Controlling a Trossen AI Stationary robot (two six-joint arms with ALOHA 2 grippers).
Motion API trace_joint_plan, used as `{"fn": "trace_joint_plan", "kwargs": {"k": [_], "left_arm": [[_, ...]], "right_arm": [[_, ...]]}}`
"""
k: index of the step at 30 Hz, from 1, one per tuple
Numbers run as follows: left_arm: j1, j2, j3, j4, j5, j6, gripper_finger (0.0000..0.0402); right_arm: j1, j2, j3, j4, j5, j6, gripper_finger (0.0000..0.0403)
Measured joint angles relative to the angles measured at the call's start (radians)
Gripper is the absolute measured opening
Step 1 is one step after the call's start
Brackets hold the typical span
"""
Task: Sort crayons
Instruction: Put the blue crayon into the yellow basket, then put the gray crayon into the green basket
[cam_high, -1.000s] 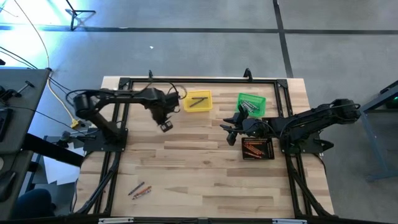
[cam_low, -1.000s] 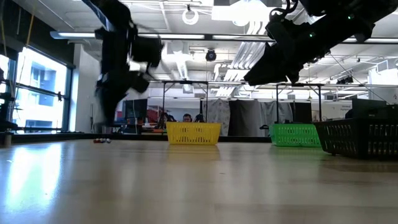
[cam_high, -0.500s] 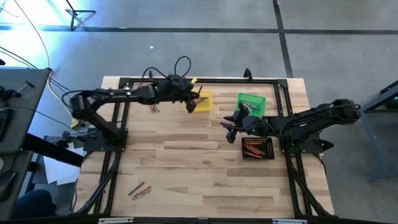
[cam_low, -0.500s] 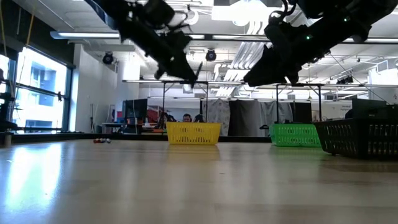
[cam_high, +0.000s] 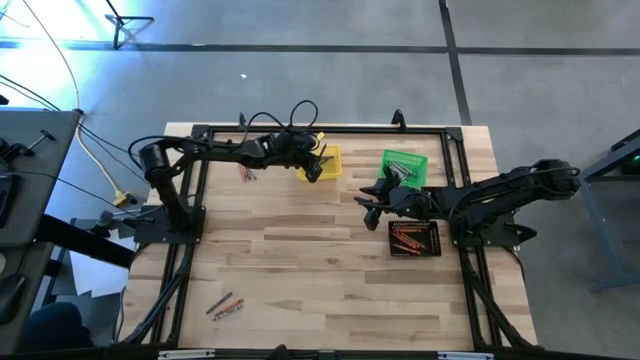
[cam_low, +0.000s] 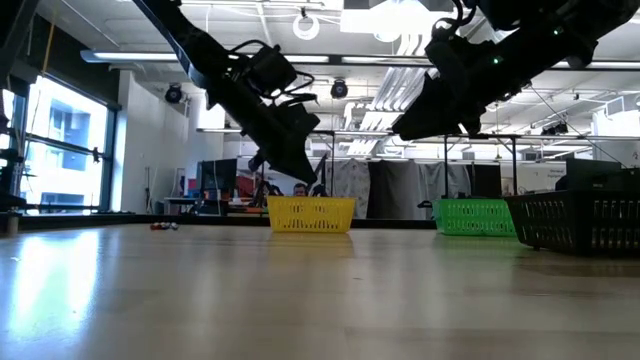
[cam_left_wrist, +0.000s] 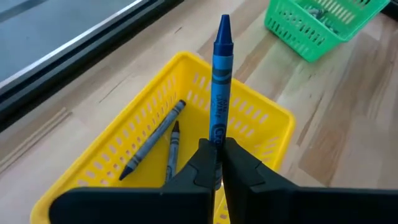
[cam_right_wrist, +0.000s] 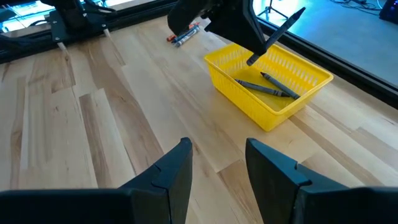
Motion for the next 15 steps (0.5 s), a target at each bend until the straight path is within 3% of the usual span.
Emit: {"fn": "trace_joint_plan", "kwargs": {"k": [15], "left_arm": [[0.003, -0.031, 0.001, -0.035, 0.028, -0.029, 0.0097]], "right_arm": [[0.000, 0.000, 0.000, -0.005, -0.022, 0.000, 0.0144]]}}
